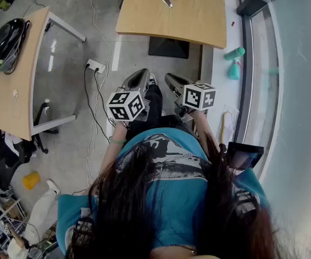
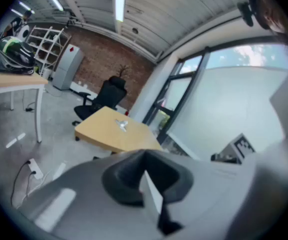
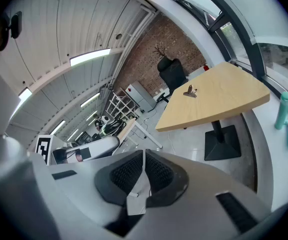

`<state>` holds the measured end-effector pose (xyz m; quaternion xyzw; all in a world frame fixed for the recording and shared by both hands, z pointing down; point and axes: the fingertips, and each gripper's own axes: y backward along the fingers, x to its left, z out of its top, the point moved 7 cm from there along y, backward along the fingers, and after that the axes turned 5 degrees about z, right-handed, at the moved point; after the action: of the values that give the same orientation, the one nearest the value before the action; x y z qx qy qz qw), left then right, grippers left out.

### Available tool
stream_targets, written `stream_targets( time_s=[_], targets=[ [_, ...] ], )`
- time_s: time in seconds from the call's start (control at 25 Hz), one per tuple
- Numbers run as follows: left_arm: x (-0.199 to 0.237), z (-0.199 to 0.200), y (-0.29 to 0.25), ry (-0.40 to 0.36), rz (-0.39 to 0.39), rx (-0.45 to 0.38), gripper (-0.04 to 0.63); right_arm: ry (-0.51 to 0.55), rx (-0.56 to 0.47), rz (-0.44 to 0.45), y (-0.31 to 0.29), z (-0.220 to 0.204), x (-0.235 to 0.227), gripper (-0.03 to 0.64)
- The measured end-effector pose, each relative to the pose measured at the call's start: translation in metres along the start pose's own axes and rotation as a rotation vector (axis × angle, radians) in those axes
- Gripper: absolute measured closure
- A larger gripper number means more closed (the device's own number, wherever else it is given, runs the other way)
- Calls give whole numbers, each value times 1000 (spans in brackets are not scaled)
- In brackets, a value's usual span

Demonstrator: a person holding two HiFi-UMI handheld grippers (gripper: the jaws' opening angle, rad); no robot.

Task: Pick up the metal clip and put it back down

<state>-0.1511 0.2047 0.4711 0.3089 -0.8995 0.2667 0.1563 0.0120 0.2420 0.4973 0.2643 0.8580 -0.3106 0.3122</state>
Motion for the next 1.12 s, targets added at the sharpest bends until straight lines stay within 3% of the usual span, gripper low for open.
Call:
stream_targets(
  time_s=[0.56, 0.84, 1.12],
  targets=[
    [72, 124, -140, 8, -83, -4, 592, -10, -19, -40, -104, 145, -42, 589],
    [102, 158, -188, 18, -109, 8, 592, -38, -24, -65, -141, 185, -61, 589],
    [117, 164, -214, 35, -111, 47, 592, -63, -20, -94, -156, 205, -80, 589]
  ],
)
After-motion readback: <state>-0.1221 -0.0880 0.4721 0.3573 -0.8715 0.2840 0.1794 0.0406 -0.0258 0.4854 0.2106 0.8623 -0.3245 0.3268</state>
